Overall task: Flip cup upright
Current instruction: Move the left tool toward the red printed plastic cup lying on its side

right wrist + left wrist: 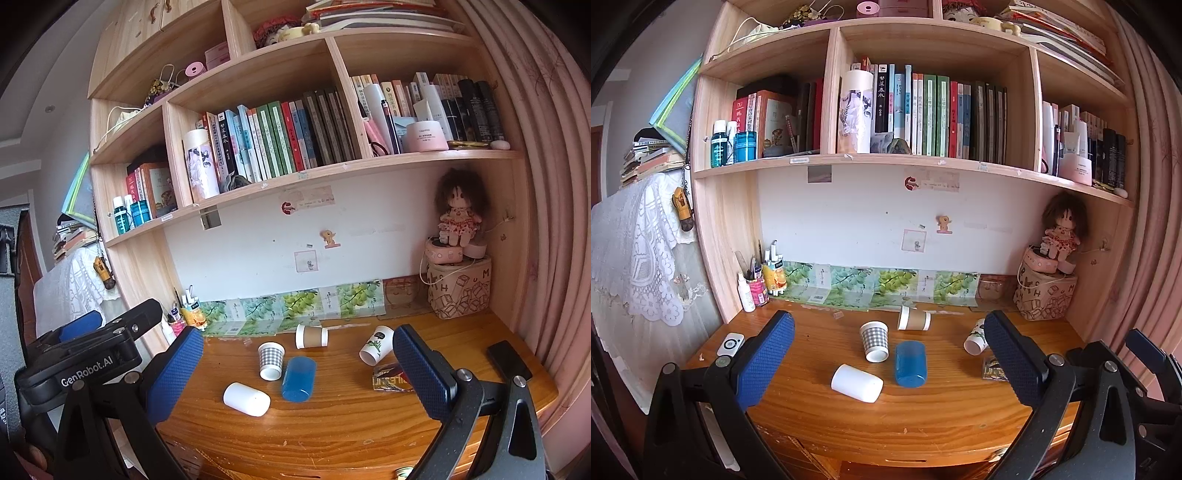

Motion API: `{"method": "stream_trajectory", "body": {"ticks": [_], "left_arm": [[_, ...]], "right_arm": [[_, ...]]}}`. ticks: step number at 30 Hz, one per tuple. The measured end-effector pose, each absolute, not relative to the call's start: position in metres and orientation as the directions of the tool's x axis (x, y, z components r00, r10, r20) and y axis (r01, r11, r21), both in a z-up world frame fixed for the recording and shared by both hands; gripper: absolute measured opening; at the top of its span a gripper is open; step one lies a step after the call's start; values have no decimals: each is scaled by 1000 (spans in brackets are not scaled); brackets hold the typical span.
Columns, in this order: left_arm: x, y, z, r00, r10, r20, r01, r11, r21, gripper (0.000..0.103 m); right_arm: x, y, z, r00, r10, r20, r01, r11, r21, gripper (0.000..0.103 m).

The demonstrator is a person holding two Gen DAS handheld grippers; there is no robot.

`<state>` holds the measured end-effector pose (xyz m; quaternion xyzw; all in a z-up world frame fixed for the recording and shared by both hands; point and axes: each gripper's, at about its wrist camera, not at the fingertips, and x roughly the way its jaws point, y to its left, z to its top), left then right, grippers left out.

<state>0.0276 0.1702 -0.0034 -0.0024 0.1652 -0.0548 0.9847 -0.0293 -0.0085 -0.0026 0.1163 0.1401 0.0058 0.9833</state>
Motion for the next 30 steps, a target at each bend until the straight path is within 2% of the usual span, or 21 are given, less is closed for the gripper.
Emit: {"method": "stream_trajectory", "body": {"ticks": [11,23,30], "left_arm": [[30,162,-7,917,-169,-361,173,985,-22,102],[59,139,-25,851,-247,-463,264,964,-29,102],[90,111,-34,799,-286,-528,344,939,12,102]], "right_arm": [[-37,-17,-7,956,32,-293,48,964,260,103],[-24,-39,-27,916,-24,-402,165,933,320,103],[-1,-62,-44,875,-35,-483,237,900,365,103]]}}
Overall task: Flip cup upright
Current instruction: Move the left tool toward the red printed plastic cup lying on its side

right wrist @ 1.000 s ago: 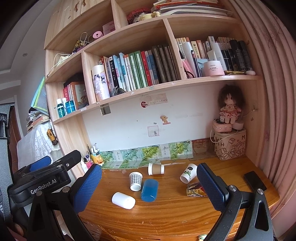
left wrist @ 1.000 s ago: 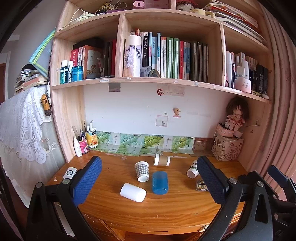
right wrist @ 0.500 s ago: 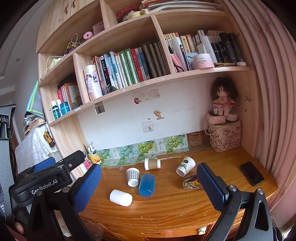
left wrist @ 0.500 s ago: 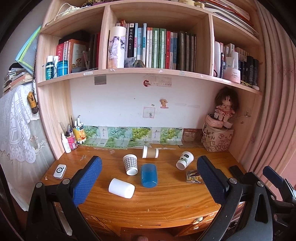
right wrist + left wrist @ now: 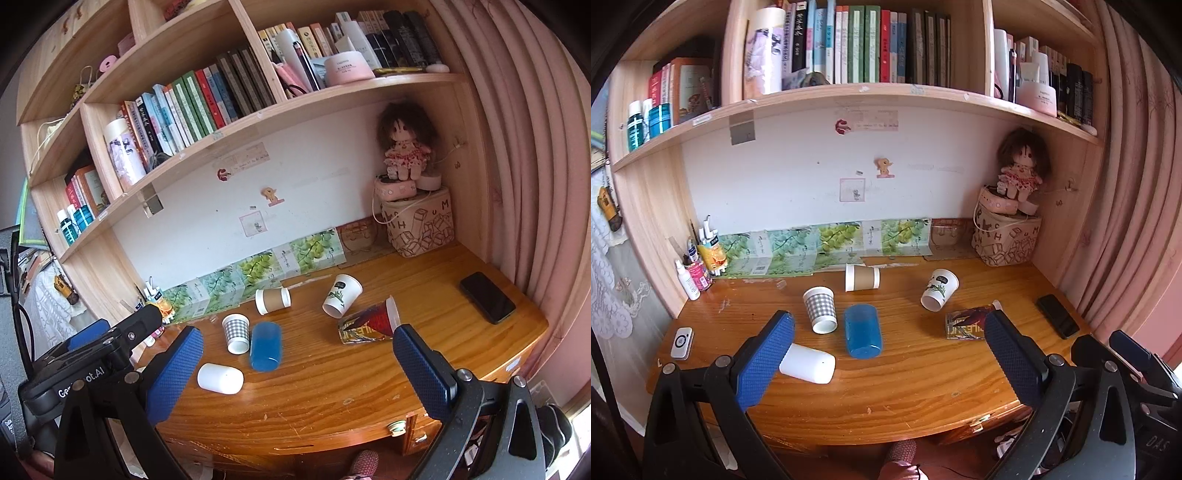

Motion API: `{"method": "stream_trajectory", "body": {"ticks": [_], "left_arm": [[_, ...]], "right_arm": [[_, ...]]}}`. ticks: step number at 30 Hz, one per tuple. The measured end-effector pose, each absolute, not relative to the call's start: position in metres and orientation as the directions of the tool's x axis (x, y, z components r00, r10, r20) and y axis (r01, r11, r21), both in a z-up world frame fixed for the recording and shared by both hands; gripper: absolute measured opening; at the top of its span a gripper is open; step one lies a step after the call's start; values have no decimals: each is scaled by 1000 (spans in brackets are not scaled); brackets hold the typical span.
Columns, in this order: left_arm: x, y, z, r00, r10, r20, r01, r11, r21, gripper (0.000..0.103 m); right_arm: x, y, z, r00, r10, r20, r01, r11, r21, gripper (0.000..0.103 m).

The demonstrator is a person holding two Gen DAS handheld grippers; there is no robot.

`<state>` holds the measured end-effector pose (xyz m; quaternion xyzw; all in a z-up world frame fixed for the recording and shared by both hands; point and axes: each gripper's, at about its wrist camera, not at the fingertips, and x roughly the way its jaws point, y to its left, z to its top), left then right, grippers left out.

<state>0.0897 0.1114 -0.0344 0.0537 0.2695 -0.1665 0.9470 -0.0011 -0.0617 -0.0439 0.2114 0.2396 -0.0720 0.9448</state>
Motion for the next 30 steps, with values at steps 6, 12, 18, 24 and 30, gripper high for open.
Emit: {"method": "stream_trajectory", "body": {"ticks": [6,12,18,24,30], "left_arm": [[122,83,-49,774,-295,-560,408,909,85,102],[161,50,-64,743,-300,-598,488,855,177,102],[204,15,-79,695,-311,-648,558,802,214,102],[229,-24,-100,652,-337,-679,647,714,267,102],[249,-62,-131,565,-340,-752,743,606,285,102]], "right_arm": [[23,-84,-67,827,-34,-562,322,846,424,103],[47,-112,-93,772,-32,-635,425,768,479,103],[65,-139,-110,724,-63,-687,523,700,487,103],[81,-167,-129,670,-66,-739,611,614,500,103],[91,-188,-147,626,-68,-777,681,533,502,103]]}}
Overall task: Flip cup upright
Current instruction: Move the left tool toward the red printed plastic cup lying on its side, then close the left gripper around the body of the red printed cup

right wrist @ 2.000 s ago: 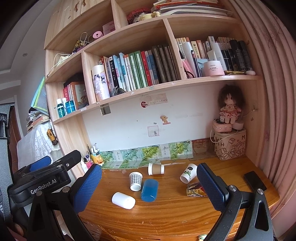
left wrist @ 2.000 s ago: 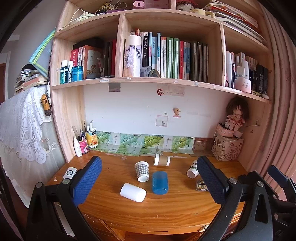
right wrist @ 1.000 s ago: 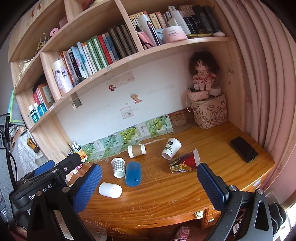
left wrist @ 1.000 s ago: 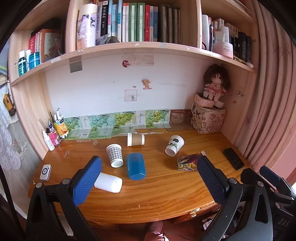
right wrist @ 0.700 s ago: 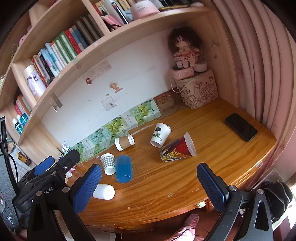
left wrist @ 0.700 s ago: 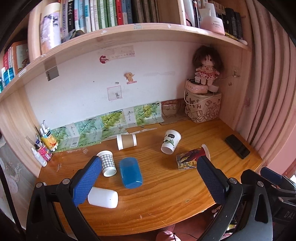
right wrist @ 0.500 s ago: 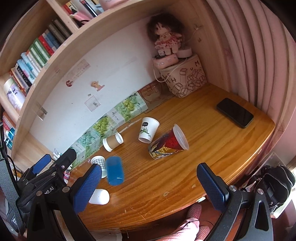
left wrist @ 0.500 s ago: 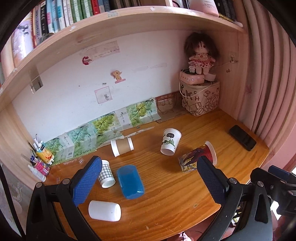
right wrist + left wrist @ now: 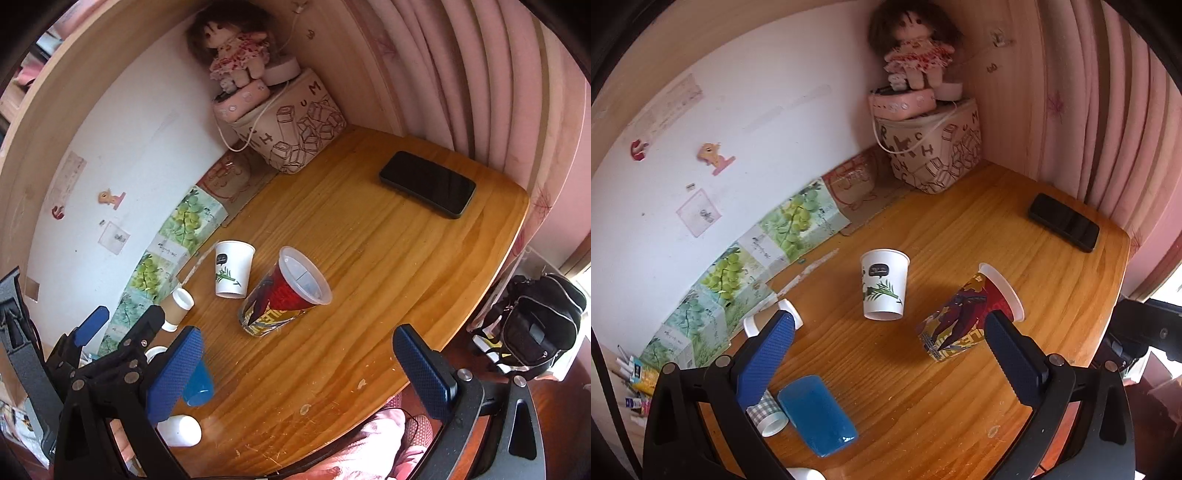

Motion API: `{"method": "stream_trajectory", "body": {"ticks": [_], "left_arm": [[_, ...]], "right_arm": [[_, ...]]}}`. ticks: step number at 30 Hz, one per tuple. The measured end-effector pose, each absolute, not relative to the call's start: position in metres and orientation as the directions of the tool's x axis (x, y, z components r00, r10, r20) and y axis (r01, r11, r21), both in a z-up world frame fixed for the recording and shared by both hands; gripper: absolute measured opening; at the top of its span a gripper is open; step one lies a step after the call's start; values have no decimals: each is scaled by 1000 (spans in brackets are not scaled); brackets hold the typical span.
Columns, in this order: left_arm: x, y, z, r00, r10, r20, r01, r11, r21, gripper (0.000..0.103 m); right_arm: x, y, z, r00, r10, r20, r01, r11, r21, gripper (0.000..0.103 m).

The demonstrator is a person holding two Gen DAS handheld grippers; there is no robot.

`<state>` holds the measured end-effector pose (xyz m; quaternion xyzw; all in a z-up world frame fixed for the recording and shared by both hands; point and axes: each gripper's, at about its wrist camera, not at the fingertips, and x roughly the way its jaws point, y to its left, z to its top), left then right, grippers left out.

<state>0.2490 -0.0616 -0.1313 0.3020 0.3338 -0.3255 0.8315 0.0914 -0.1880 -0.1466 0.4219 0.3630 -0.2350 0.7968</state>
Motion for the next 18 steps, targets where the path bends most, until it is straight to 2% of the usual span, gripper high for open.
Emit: {"method": "stream_trajectory", "body": {"ticks": [5,18], "left_arm": [[259,-89,-158,529,-322,-785,788,530,313,102],[265,-132,-210,397,-276,-875,891,346,295,102]], "right_arm": [[92,-205,-163,604,-63,-794,726,454,516,103],[87,-216,-191,566,-62,-822,786,342,516,103]]}}
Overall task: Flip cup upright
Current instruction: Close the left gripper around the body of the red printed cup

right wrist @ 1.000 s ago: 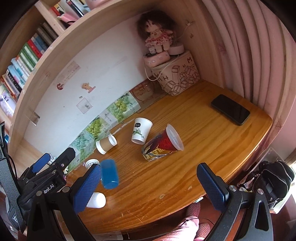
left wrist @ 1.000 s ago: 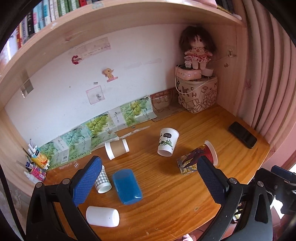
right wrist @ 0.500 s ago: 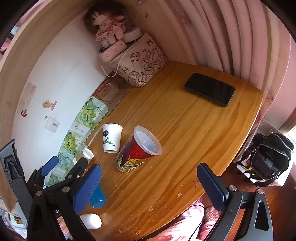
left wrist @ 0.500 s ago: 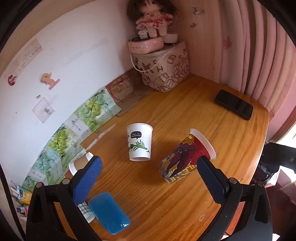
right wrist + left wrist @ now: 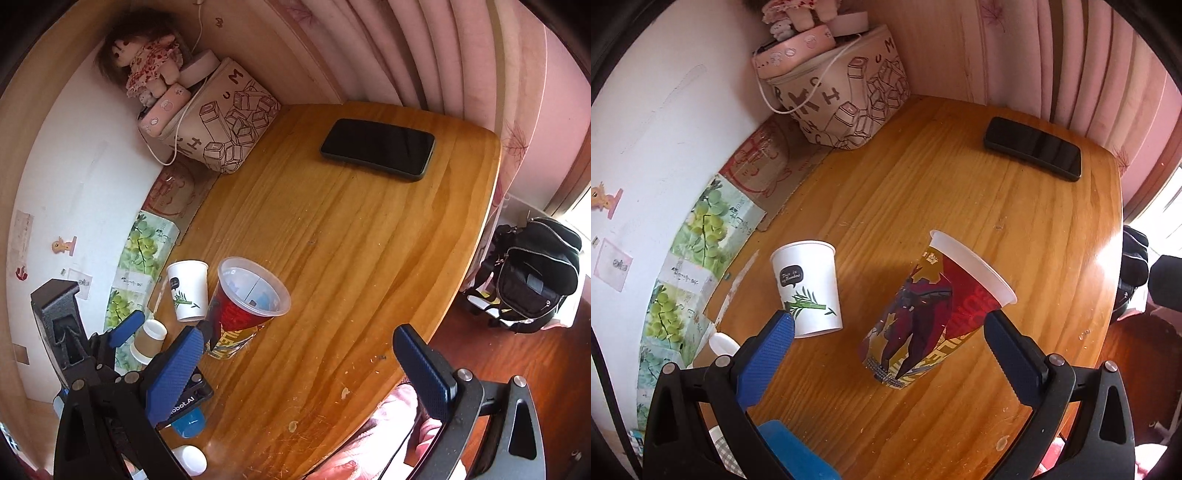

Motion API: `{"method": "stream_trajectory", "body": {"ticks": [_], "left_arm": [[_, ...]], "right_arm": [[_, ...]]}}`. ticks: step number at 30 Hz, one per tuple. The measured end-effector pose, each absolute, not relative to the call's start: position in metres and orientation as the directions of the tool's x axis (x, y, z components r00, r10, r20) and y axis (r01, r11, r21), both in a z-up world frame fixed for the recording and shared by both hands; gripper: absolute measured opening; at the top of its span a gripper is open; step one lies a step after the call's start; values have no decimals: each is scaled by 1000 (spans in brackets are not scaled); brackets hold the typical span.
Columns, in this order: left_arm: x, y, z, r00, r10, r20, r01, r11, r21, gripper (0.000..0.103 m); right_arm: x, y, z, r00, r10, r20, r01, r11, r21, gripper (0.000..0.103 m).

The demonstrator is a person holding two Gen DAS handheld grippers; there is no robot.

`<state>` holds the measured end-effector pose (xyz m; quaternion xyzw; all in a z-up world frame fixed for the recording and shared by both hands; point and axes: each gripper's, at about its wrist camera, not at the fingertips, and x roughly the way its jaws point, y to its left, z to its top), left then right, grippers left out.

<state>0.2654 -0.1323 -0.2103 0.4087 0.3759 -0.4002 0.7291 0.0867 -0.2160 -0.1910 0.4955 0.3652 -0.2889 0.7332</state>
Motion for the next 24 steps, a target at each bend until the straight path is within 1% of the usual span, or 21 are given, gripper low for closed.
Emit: {"method": "stream_trajectory", "body": {"ticks": [4,10,24], "left_arm": [[267,-142,-225,360,-244,-901,910,307,280,102],[268,-153,-242,343,-224,-912,920,275,278,102],[272,-171,-271,366,-213,-906,921,224,319,102]], "right_arm": [[82,-215,-193,559,-70,-826,798,315,513,103],[74,-214,-196,538,-91,-838,821,280,497,103],[61,-210,-209,507,-107,-856,853,208,479,102]]}}
